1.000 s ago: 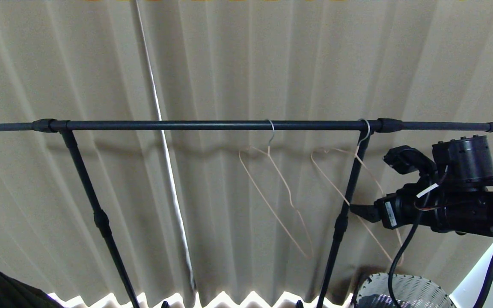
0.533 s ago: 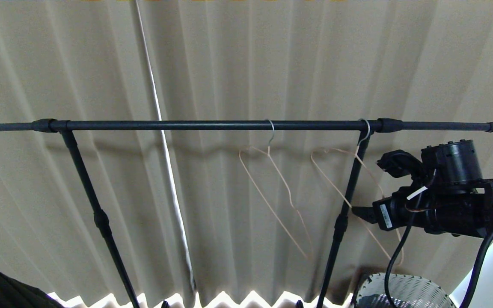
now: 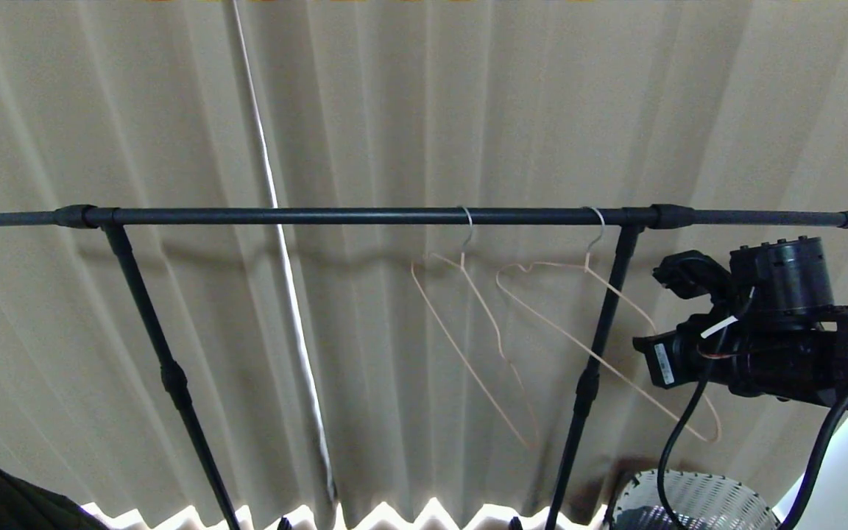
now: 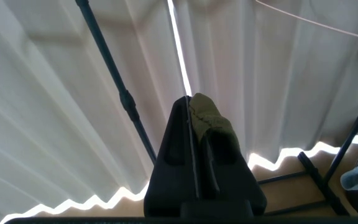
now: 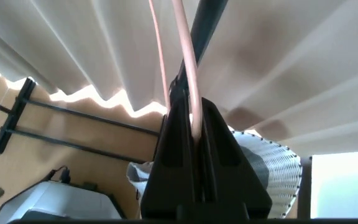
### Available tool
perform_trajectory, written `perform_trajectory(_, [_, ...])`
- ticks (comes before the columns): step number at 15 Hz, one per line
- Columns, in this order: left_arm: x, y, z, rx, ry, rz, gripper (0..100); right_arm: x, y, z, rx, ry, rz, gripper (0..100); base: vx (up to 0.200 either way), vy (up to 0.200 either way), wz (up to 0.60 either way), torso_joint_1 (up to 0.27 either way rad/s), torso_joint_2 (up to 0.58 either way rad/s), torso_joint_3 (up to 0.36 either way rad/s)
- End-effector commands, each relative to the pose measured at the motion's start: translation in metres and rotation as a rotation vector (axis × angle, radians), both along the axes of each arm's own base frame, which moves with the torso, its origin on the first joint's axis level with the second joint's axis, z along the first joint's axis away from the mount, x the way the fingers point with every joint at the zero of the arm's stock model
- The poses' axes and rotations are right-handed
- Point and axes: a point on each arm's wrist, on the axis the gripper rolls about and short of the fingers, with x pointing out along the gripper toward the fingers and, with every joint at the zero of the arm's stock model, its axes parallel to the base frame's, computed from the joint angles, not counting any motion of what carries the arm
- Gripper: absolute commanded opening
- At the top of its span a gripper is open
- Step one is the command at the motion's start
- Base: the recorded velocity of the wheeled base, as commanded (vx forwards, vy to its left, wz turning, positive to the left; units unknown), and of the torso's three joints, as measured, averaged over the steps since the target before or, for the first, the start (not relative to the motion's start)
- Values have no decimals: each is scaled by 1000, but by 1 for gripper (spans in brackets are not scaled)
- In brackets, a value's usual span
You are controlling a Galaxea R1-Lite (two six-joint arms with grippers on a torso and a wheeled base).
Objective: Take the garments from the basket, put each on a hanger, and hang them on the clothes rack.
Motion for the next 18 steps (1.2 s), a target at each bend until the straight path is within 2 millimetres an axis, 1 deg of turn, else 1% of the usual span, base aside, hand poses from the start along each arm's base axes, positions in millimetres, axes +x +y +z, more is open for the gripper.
perform_trajectory(1, [0, 0, 0, -1, -1, 0, 0, -1, 0, 3, 6, -15, 2, 0, 0, 0, 0, 0, 0, 0])
perform_trajectory(3, [0, 0, 0, 1, -1, -2, 0, 0, 0, 5, 12, -38, 0, 0, 0, 0, 0, 0, 0, 0])
perform_trajectory(9, [0, 0, 0, 2, -2, -2, 0, -27, -8, 26, 52, -123, -10, 0, 0, 0, 0, 0, 0, 0])
perform_trajectory(11, [-1, 0, 1, 1, -8, -3, 0, -39, -11, 27, 62, -128, -15, 0, 0, 0, 0, 0, 0, 0])
perform_trajectory(17, [-3, 0, 2, -2, -25, -3, 0, -88, -25, 27, 75, -166, -14, 0, 0, 0, 0, 0, 0, 0])
perform_trajectory(18, [-3, 0, 2, -2, -25, -3, 0, -97, -28, 29, 82, -186, -13, 0, 0, 0, 0, 0, 0, 0])
